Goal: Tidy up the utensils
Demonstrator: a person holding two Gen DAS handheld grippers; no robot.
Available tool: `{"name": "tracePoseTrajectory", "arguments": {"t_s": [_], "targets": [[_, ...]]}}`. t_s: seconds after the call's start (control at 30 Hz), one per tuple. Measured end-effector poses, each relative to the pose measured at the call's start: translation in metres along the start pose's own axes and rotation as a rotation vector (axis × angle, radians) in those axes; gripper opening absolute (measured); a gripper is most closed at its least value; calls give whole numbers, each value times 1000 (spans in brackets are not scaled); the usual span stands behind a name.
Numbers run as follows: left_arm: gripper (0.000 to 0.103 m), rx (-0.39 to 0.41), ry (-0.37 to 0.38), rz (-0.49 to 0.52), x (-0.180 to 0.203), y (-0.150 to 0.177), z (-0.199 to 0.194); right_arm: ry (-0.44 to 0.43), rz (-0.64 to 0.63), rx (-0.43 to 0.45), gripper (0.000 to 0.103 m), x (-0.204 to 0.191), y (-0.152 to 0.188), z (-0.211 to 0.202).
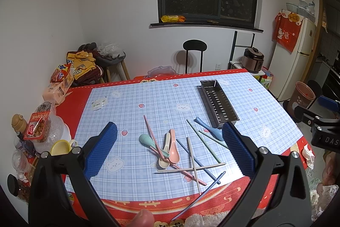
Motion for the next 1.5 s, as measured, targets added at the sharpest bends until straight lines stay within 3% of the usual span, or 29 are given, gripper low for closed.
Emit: {"name": "tracePoseTrajectory", "arguments": {"t_s": [1.3, 1.5], "targets": [[97, -4, 2, -4, 2, 2, 1, -8, 13, -3, 98, 1, 2, 1], [97, -5, 32, -1, 6, 1, 2, -19, 26, -10, 98, 3, 0, 6]]}}
Point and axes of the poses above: each gripper's, at about its wrist camera, not at the fingertips, and z roughly the way its jaws point, x to its right, y to its underside, the point moved 3 cm from there along z, roughly the way its jaws point, and after that the axes turned 1 degree about -z, right-handed, at the moved point
